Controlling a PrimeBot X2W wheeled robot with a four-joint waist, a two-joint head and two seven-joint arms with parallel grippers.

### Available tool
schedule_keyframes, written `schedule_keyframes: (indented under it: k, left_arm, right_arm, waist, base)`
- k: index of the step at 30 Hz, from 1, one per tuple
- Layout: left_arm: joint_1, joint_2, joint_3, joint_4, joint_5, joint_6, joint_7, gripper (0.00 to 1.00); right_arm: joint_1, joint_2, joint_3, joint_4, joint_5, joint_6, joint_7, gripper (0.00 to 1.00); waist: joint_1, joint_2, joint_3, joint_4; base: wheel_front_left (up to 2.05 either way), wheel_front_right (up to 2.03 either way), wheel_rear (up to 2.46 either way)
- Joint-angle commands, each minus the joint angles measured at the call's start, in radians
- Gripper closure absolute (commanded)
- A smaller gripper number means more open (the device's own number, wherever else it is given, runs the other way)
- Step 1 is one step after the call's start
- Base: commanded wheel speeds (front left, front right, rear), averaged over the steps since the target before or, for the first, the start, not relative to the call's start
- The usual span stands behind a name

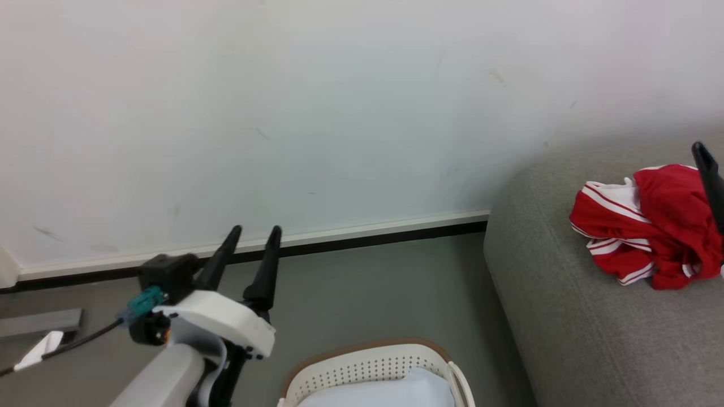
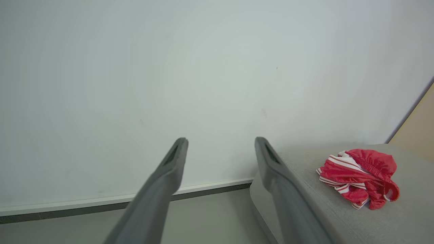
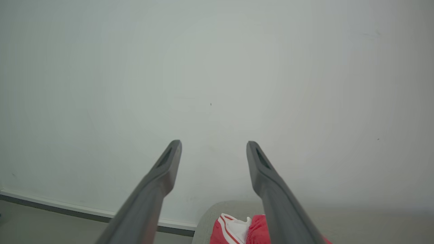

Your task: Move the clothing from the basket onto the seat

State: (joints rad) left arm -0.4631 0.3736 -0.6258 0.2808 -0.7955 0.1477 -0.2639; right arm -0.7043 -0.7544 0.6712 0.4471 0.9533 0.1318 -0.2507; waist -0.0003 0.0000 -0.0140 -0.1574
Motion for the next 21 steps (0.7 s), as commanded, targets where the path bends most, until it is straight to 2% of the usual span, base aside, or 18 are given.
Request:
schedule_keyframes:
  k: [1,5,10,14,21]
  left_arm:
    - [0.032,0.004,0.025,-0.007,0.024,0.009,0.000,0.00]
    - [0.132,-0.005,0.163,-0.046,0.093,0.034,0.000,0.00]
    - [0.252,-0.048,0.285,-0.053,0.176,0.014,0.000,0.00]
    - [0.319,-0.097,0.370,-0.037,0.239,0.002,-0.001,0.00]
    - [0.422,-0.216,0.506,-0.047,0.399,-0.065,-0.001,0.00]
  right_arm:
    - [0.048,0.018,-0.026,-0.008,-0.021,-0.002,-0.007,0.00]
    - [0.204,0.124,-0.219,-0.055,-0.113,-0.002,-0.014,0.00]
    - [0.431,0.288,-0.423,-0.171,-0.291,-0.002,-0.013,0.00]
    - [0.550,0.396,-0.479,-0.224,-0.394,-0.002,-0.013,0.00]
    - [0.655,0.505,-0.475,-0.264,-0.536,-0.002,-0.013,0.00]
  waist:
    - [0.0003,0.0000,-0.019,0.030]
    - [0.0003,0.0000,-0.024,0.064]
    - [0.0003,0.0000,-0.032,0.092]
    - [0.0003,0.0000,-0.039,0.105]
    - [0.0003,0.0000,-0.038,0.115]
  base:
    - [0.00,0.00,0.00]
    - [0.00,0.00,0.00]
    - [0.00,0.00,0.00]
    - [0.00,0.00,0.00]
    - [0.00,0.00,0.00]
